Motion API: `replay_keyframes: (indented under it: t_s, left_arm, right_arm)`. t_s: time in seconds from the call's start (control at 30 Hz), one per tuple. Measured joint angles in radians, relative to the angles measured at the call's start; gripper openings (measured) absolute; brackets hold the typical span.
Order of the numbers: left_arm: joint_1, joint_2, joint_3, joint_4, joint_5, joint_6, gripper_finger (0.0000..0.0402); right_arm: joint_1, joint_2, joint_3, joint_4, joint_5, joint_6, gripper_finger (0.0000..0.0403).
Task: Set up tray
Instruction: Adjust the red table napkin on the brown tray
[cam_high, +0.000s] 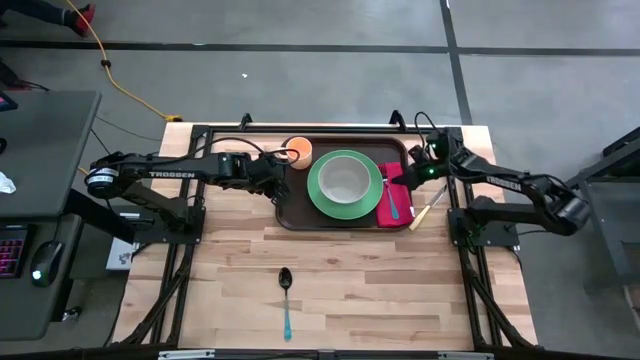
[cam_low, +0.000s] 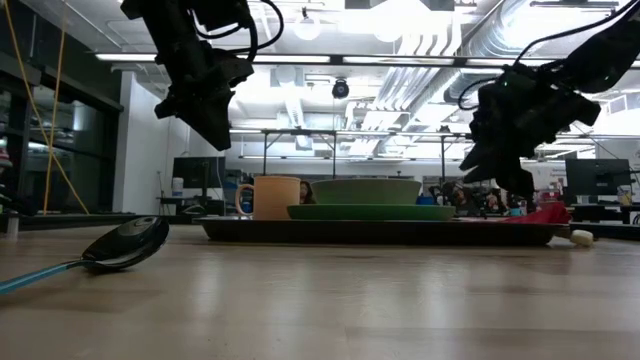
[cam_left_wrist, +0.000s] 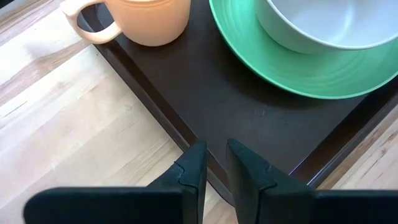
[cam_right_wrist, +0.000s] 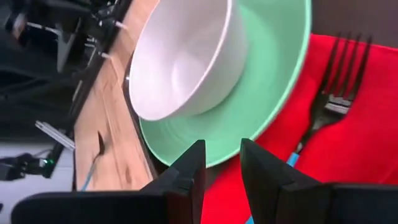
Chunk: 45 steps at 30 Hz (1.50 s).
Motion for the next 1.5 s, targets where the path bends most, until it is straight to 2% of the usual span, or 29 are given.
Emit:
replay_keyframes:
  t_s: [0.1, 0.17, 0.33, 0.43, 0.6, 0.8, 1.13, 1.5]
  left_arm:
    - [0.000, 0.000, 0.000, 0.001, 0.009, -0.004, 0.0092]
    - [0.000, 0.000, 0.000, 0.001, 0.010, -0.004, 0.0092]
    - [0.000, 0.000, 0.000, 0.002, 0.012, -0.007, 0.0092]
    - [0.000, 0.000, 0.000, 0.002, 0.012, -0.007, 0.0092]
    - [0.000, 0.000, 0.000, 0.005, 0.015, -0.008, 0.0092]
    - [0.000, 0.000, 0.000, 0.007, 0.026, -0.009, 0.0092]
    - [0.000, 0.000, 0.000, 0.007, 0.023, -0.009, 0.0092]
    - [0.000, 0.000, 0.000, 0.006, 0.022, -0.008, 0.0092]
  right_arm:
    - [0.043, -0.016, 0.003, -0.031, 0.054, -0.004, 0.0078]
    - [0.076, -0.016, 0.031, -0.114, 0.110, -0.030, 0.0078]
    - [0.180, -0.003, 0.177, -0.436, 0.367, -0.132, 0.0078]
    - [0.221, 0.008, 0.255, -0.514, 0.447, -0.110, 0.0078]
    - [0.254, 0.035, 0.320, -0.547, 0.461, -0.025, 0.0078]
    - [0.312, 0.135, 0.322, -0.572, 0.508, 0.040, 0.0078]
    - [0.357, 0.326, 0.322, -0.470, 0.526, 0.085, 0.0078]
    - [0.357, 0.386, 0.322, -0.444, 0.579, 0.094, 0.0078]
